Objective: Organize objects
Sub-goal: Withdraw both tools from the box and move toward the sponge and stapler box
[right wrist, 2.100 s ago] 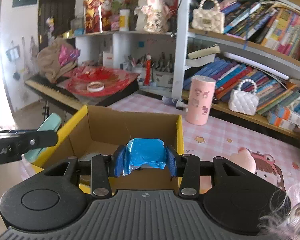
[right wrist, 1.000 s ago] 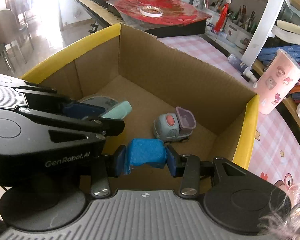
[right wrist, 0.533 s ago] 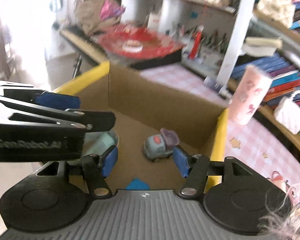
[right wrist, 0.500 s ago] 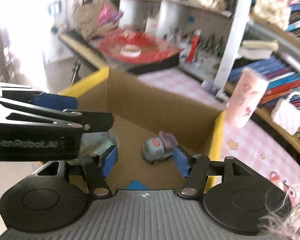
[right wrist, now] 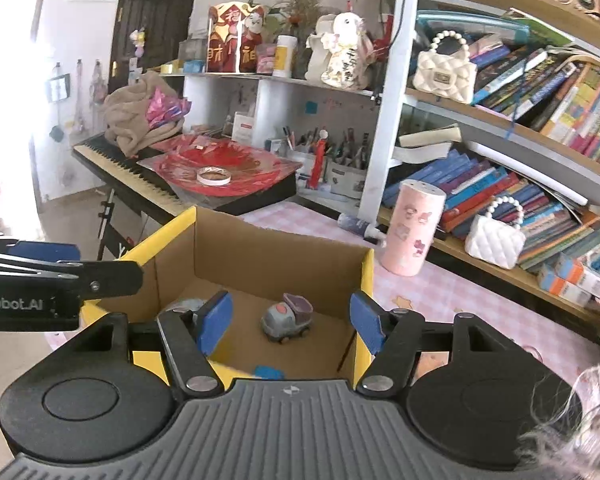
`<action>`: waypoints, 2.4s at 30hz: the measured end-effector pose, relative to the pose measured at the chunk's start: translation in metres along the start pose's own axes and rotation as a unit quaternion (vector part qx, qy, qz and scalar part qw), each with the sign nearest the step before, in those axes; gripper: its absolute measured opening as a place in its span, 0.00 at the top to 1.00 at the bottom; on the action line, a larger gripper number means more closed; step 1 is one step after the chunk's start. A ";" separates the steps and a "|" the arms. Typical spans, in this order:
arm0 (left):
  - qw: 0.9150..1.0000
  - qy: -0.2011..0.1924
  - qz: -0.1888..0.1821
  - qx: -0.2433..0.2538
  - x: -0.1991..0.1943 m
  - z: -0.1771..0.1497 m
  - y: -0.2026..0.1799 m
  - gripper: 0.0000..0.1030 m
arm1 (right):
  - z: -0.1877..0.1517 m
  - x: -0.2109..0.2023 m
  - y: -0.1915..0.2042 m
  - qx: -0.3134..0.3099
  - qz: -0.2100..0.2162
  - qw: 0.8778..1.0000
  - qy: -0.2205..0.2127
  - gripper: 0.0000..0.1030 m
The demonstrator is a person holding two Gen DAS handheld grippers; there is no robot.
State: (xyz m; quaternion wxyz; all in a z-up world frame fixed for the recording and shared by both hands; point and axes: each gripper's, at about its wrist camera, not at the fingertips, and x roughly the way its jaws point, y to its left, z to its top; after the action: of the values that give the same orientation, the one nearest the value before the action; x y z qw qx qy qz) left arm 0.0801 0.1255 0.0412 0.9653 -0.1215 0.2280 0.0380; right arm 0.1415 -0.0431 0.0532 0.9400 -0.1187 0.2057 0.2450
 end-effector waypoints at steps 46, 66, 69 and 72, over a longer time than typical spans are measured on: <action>0.990 0.116 -0.048 0.068 -0.056 -0.102 -0.037 0.17 | -0.133 -0.116 0.031 0.102 -0.147 0.977 0.118 0.15; 0.973 0.150 -0.121 0.131 -0.019 -0.111 -0.128 0.16 | -0.173 -0.147 -0.052 0.181 -0.230 0.943 0.158 0.12; 0.975 0.150 -0.110 0.125 -0.010 -0.107 -0.133 0.12 | -0.171 -0.138 -0.062 0.176 -0.222 0.946 0.159 0.12; 0.977 0.146 -0.100 0.120 -0.001 -0.103 -0.138 0.11 | -0.168 -0.128 -0.070 0.170 -0.212 0.949 0.160 0.11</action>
State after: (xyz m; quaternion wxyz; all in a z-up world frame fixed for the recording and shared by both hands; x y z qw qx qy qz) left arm 0.0527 -0.0337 -0.0172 0.9281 -0.0312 0.3561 -0.1044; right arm 0.0200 -0.2099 -0.0300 0.9311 -0.0360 0.3624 -0.0202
